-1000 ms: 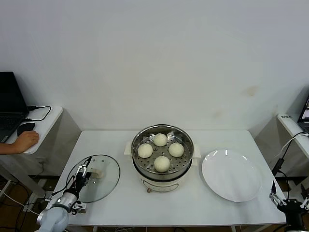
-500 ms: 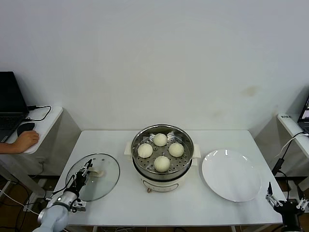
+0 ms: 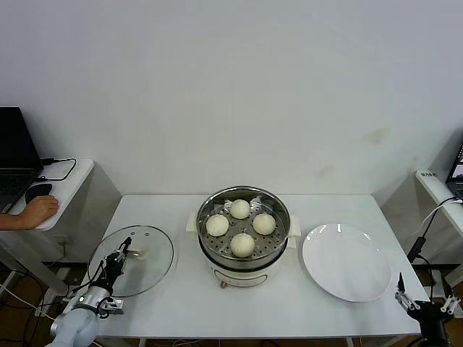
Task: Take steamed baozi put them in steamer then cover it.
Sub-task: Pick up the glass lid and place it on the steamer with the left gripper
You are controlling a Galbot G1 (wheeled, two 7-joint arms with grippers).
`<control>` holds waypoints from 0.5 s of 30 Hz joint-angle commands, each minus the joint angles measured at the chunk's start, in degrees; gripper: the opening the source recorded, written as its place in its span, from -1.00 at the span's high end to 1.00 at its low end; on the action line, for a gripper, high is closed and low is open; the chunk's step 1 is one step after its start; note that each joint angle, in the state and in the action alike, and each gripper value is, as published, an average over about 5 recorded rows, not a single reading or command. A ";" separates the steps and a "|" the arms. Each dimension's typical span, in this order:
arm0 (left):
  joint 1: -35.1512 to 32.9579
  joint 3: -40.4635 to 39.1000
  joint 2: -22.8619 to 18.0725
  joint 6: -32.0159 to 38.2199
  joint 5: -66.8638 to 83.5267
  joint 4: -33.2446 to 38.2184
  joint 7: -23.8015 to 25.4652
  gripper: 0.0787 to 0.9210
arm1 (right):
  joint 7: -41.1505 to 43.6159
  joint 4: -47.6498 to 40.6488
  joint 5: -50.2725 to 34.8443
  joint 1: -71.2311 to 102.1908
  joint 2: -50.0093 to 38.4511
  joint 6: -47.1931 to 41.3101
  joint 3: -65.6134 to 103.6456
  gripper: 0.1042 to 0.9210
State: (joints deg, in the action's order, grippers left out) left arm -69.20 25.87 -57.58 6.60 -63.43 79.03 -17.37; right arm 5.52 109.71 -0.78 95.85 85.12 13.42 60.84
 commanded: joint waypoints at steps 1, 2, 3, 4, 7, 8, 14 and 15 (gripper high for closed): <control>-11.92 5.61 1.23 -11.37 10.05 21.09 1.53 0.87 | -0.03 0.49 3.09 1.55 -1.16 1.98 -1.36 -0.76; -12.94 6.32 1.45 -13.05 10.91 23.46 2.46 0.87 | -0.03 0.54 3.33 1.62 -1.24 2.10 -1.62 -0.76; -13.62 6.95 1.75 -14.29 11.62 25.48 3.41 0.87 | -0.03 0.59 3.55 1.65 -1.26 2.16 -1.87 -0.76; -14.20 7.54 2.12 -15.45 12.34 27.35 4.48 0.87 | -0.03 0.65 3.77 1.66 -1.26 2.22 -2.15 -0.76; -15.50 9.03 3.52 -17.81 14.30 31.90 7.78 0.87 | -0.04 1.01 4.27 1.78 -1.21 2.35 -2.86 -0.76; -15.88 9.34 4.08 -18.48 15.13 33.38 8.76 0.87 | -0.05 1.16 4.36 1.84 -1.21 2.39 -3.07 -0.76; -15.96 5.44 7.11 -24.40 18.52 43.38 11.44 0.87 | -0.63 1.19 6.15 1.75 -1.14 3.00 -5.14 -0.76; -15.24 3.60 7.43 -25.44 18.48 44.79 11.51 0.87 | -0.91 0.97 6.93 1.61 -1.00 3.19 -5.77 -0.76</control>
State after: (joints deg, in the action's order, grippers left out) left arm -81.15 32.15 -53.80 -7.33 -51.57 103.69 -11.22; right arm 5.27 110.88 3.05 97.34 84.18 15.76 57.80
